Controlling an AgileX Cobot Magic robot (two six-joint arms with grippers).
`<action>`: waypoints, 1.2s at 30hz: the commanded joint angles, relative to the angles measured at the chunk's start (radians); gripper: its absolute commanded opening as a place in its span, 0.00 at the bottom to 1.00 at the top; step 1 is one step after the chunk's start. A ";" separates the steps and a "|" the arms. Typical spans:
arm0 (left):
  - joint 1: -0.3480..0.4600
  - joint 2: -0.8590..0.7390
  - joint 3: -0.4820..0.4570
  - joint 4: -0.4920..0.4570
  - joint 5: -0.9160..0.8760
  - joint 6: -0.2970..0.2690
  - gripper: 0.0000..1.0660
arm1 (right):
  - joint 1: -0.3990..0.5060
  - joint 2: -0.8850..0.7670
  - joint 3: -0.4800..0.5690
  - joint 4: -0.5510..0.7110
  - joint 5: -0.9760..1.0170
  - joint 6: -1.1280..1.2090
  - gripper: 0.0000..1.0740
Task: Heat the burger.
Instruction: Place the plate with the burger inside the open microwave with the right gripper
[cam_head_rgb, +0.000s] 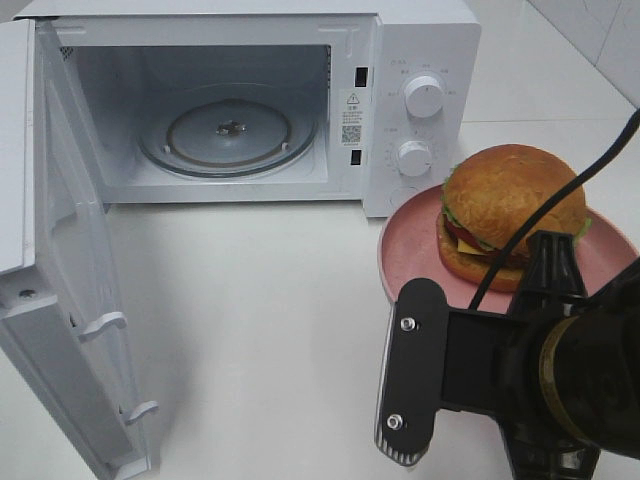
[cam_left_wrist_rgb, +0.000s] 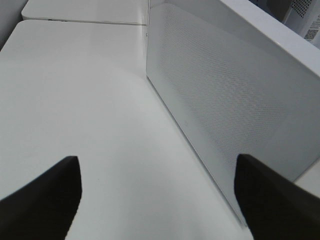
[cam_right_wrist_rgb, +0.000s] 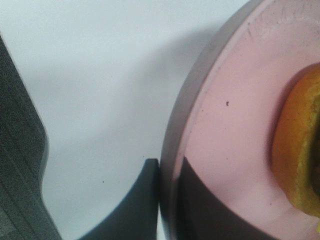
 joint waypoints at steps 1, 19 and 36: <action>-0.003 -0.018 0.001 -0.008 0.002 -0.002 0.72 | 0.004 -0.009 0.002 -0.064 -0.016 -0.050 0.00; -0.003 -0.018 0.001 -0.008 0.002 -0.002 0.72 | 0.004 -0.009 0.002 -0.126 -0.191 -0.220 0.00; -0.003 -0.018 0.001 -0.008 0.002 -0.002 0.72 | -0.104 -0.009 0.002 -0.148 -0.410 -0.503 0.00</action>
